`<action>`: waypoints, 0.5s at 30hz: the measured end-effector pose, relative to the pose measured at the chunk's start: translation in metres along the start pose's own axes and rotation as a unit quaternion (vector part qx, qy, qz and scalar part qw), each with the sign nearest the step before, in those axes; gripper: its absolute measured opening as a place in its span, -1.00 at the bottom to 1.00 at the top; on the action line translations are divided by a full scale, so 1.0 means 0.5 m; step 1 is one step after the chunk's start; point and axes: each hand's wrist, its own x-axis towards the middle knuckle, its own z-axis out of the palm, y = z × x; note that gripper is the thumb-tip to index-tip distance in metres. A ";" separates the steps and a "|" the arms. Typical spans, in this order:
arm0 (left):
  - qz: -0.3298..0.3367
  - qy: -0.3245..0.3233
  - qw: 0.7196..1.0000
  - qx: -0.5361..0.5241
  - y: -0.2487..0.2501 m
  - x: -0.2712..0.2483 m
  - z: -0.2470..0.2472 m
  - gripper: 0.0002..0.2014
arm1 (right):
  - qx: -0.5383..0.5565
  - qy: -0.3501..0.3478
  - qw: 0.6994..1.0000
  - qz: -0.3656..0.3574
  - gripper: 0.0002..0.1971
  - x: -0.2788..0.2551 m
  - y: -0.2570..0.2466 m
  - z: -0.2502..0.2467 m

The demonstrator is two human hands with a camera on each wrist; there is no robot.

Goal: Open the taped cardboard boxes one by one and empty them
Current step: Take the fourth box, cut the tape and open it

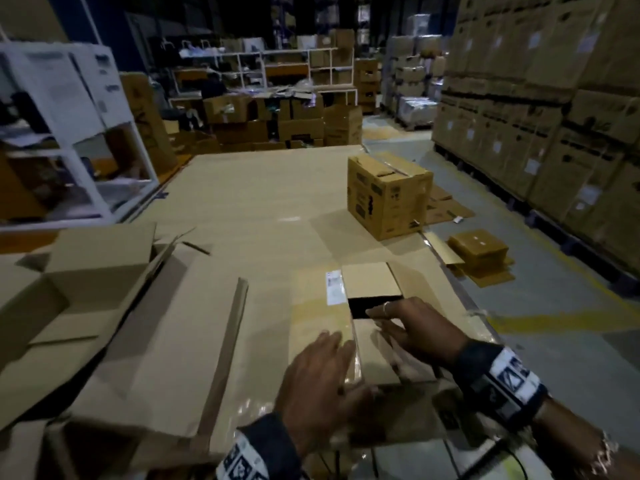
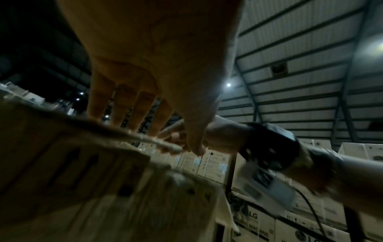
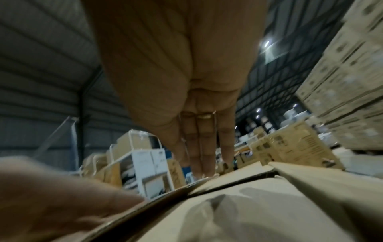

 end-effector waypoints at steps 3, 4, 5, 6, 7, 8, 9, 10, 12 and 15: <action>-0.029 0.020 0.999 0.003 0.012 -0.040 0.055 -0.38 | -0.040 -0.118 0.992 -0.025 -0.72 0.020 0.001 0.010; -0.031 0.041 0.999 -0.003 0.011 -0.043 0.069 -0.43 | -0.058 -0.155 0.986 -0.024 -0.75 0.023 -0.005 0.013; -0.032 0.074 0.997 -0.009 0.011 -0.045 0.080 -0.48 | -0.070 -0.178 0.981 -0.036 -0.77 0.027 -0.007 0.015; -0.038 0.096 0.994 -0.031 0.016 -0.045 0.080 -0.51 | -0.081 -0.195 0.976 -0.052 -0.75 0.032 -0.013 0.014; -0.049 0.127 0.990 -0.044 0.027 -0.050 0.070 -0.54 | -0.083 -0.203 0.972 -0.078 -0.72 0.034 -0.017 0.012; -0.055 0.150 0.986 -0.052 0.033 -0.055 0.052 -0.55 | -0.083 -0.202 0.971 -0.099 -0.66 0.039 -0.024 0.003; -0.045 0.181 0.981 -0.055 0.040 -0.058 0.041 -0.56 | -0.061 -0.191 0.973 -0.119 -0.58 0.039 -0.026 -0.002; -0.041 0.207 0.976 -0.059 0.046 -0.060 0.027 -0.55 | -0.036 -0.180 0.973 -0.143 -0.47 0.046 -0.028 -0.010; -0.044 0.269 0.960 -0.061 0.054 -0.058 0.009 -0.53 | -0.011 -0.159 0.967 -0.199 -0.34 0.071 -0.023 -0.016; -0.039 0.372 0.927 -0.019 0.058 -0.051 -0.013 -0.49 | -0.024 -0.159 0.958 -0.238 -0.41 0.124 -0.031 -0.027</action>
